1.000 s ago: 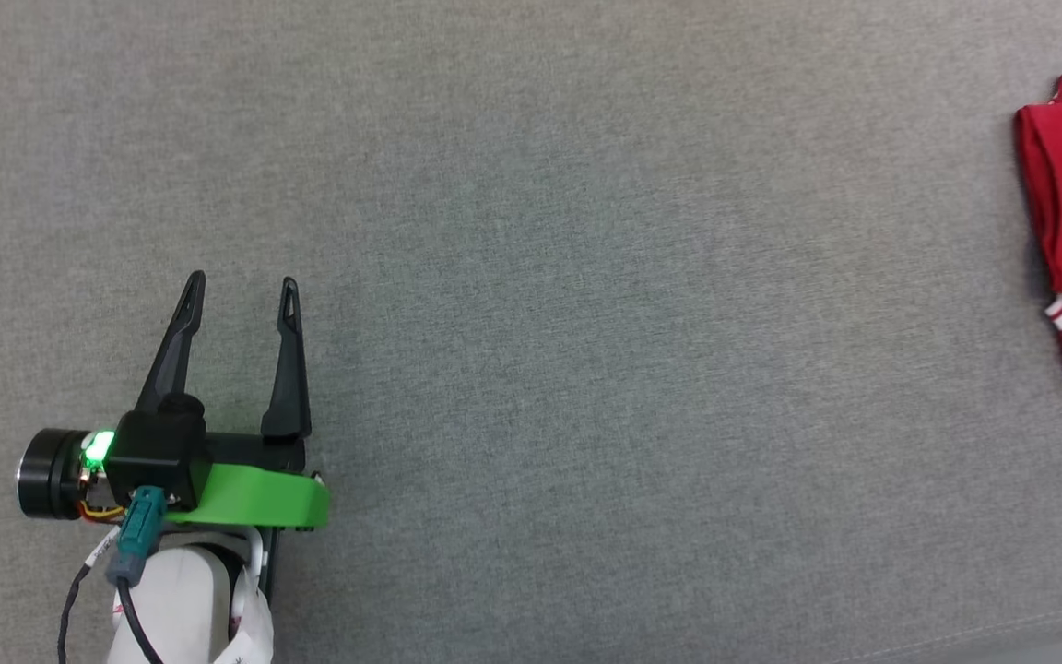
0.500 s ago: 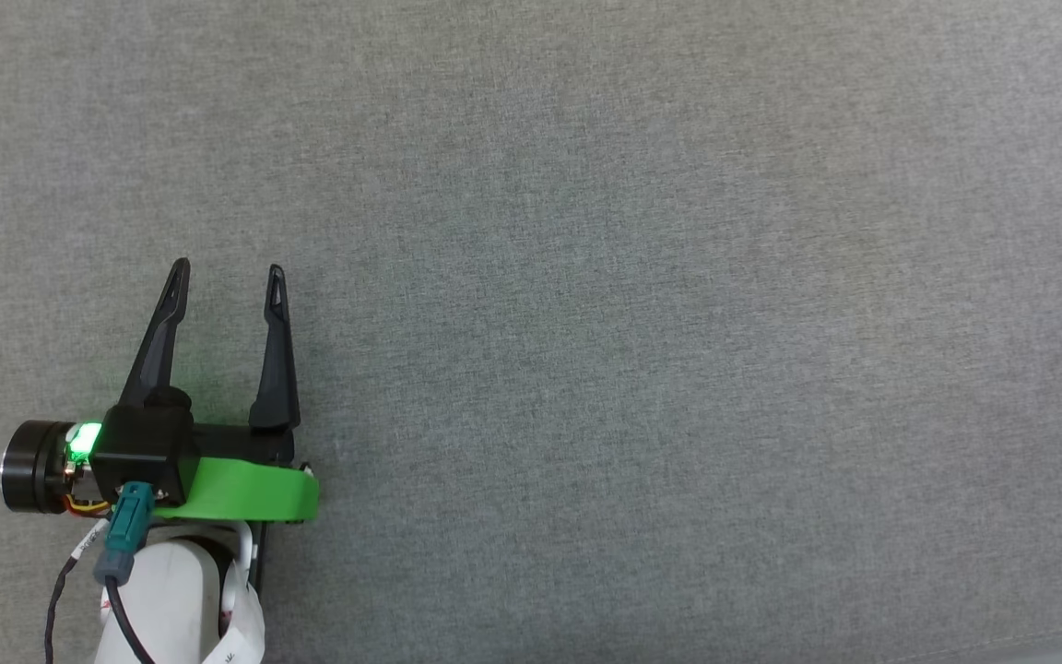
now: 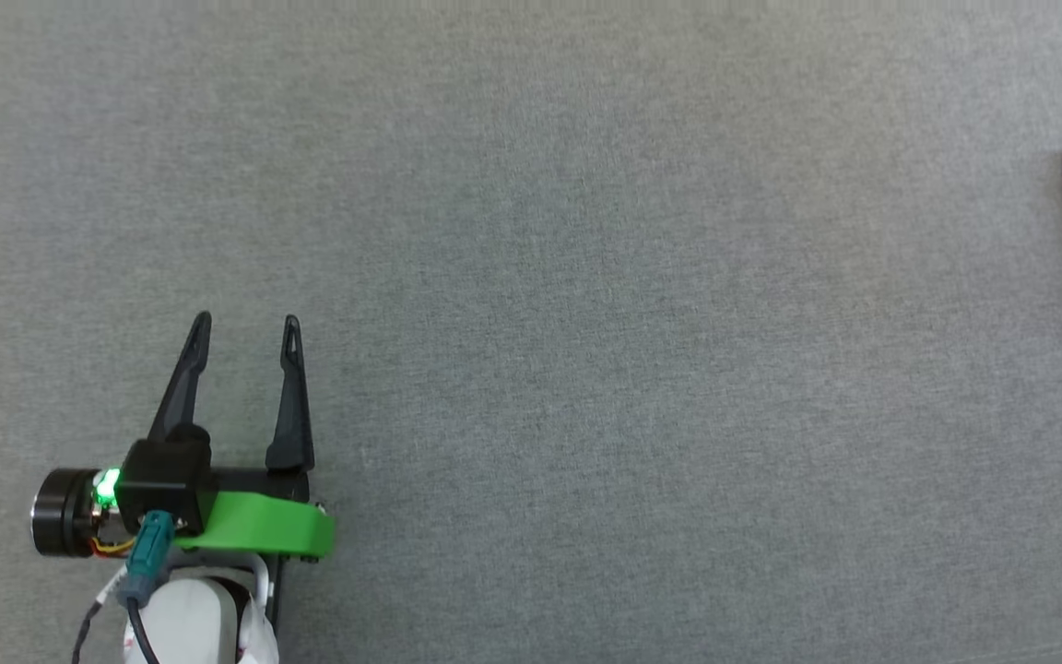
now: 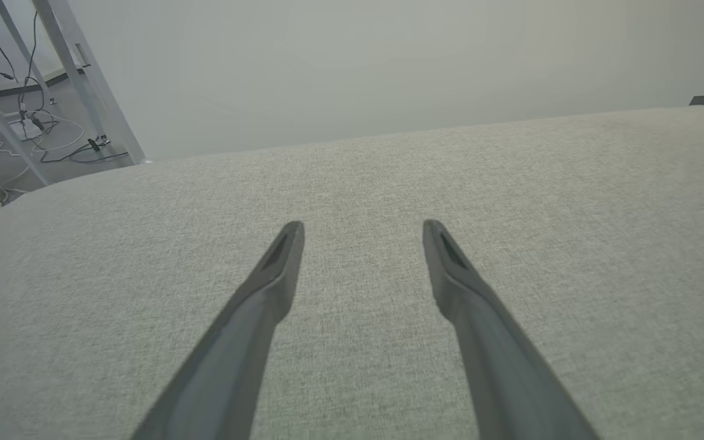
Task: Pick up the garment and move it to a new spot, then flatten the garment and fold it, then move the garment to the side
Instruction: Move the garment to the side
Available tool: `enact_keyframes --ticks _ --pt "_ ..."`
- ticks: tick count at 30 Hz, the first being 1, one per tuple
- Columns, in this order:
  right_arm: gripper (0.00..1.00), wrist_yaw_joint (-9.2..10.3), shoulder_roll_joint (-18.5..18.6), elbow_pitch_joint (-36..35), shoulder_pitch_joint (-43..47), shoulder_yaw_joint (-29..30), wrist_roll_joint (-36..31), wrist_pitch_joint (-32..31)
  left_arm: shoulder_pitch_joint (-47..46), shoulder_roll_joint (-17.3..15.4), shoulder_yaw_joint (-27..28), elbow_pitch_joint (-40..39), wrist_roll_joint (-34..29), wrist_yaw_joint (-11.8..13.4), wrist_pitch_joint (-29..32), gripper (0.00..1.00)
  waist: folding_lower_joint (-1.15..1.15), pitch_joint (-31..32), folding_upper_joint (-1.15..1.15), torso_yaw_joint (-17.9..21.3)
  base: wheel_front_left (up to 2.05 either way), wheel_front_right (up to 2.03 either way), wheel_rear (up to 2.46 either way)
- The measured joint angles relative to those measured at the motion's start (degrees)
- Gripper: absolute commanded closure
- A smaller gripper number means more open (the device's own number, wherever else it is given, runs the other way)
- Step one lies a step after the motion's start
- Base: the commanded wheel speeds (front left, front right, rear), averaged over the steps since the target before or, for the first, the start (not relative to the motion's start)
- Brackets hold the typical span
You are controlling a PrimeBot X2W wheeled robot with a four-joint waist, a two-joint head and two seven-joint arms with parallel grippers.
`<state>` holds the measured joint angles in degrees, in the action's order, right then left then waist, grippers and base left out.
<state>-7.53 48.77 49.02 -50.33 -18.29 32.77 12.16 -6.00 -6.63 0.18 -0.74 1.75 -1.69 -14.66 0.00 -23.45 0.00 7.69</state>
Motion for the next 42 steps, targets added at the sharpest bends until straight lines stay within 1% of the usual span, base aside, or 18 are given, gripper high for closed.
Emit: enact_keyframes --ticks 2,5,8,10,14,15,17,21,24,31,38,42 --pt "0.0 0.0 -1.62 -1.58 0.47 1.08 -1.83 1.59 0.75 0.34 -0.03 0.34 0.26 0.16 0.0 0.0 0.0 1.34 0.0 -0.31 0.0 0.0 0.0" --pt "0.0 0.0 -4.26 -5.82 2.22 4.39 -5.17 2.32 1.68 1.04 -0.11 0.67 0.33 0.47 0.0 0.0 0.0 3.38 0.0 -0.92 0.0 0.0 0.0" --pt "0.0 0.0 -7.5 -14.1 5.43 10.94 -9.62 2.42 2.52 1.43 -0.18 1.25 0.55 0.53 0.0 0.0 0.0 5.23 0.0 -1.78 0.0 0.0 0.0" --pt "0.0 0.0 -10.87 -20.62 9.01 15.3 -12.89 2.55 3.08 1.58 -0.1 1.77 0.83 0.66 0.0 0.0 0.0 6.46 0.0 -2.51 0.0 0.0 0.0" --pt "0.0 0.0 -18.7 -31.43 17.76 20.45 -18.69 2.58 4.47 1.85 0.11 2.56 1.03 0.67 0.0 0.0 0.0 8.84 0.0 -3.95 0.0 0.0 0.0" --pt "0.0 0.0 -20.34 -33.46 19.41 21.05 -19.68 2.57 4.74 1.91 0.2 2.78 1.11 0.65 0.0 0.0 0.0 9.33 0.0 -4.26 0.0 0.0 0.0" --pt "0.0 0.0 -24.76 -38.43 23.69 22.74 -21.47 2.57 5.15 2.08 0.31 3.58 1.29 0.47 0.0 0.0 0.0 10.66 0.0 -5.16 0.0 0.0 0.0" --pt "0.0 0.0 -31.06 -44.63 30.97 23.1 -24.44 2.57 5.79 2.4 0.38 4.28 1.29 0.35 0.0 0.0 0.0 12.87 0.0 -6.81 0.0 0.0 0.0" --pt "0.0 0.0 -34.66 -46.23 35.77 22.23 -24.96 2.58 6.31 2.54 0.38 4.91 1.29 0.12 0.0 0.0 0.0 14.46 0.0 -7.91 0.0 0.0 0.0" --pt "0.0 0.0 -39.57 -46.54 42.84 20.63 -25.06 2.57 7.28 2.69 0.27 5.81 1.26 -0.16 0.0 0.0 0.0 17.56 0.0 -9.83 0.0 0.0 0.0" --pt "0.0 0.0 -42.64 -46.55 49.87 20.38 -24.69 2.57 8.51 2.75 0.07 6.3 1.24 -0.68 0.0 0.0 0.0 20.2 0.0 -10.56 0.0 0.0 0.0" --pt "0.0 0.0 -43.66 -46.56 52.97 20.86 -23.7 2.57 9.53 2.8 -0.34 6.24 1.24 -1.08 0.0 0.0 0.0 21.36 0.0 -10.7 0.0 0.0 0.0"
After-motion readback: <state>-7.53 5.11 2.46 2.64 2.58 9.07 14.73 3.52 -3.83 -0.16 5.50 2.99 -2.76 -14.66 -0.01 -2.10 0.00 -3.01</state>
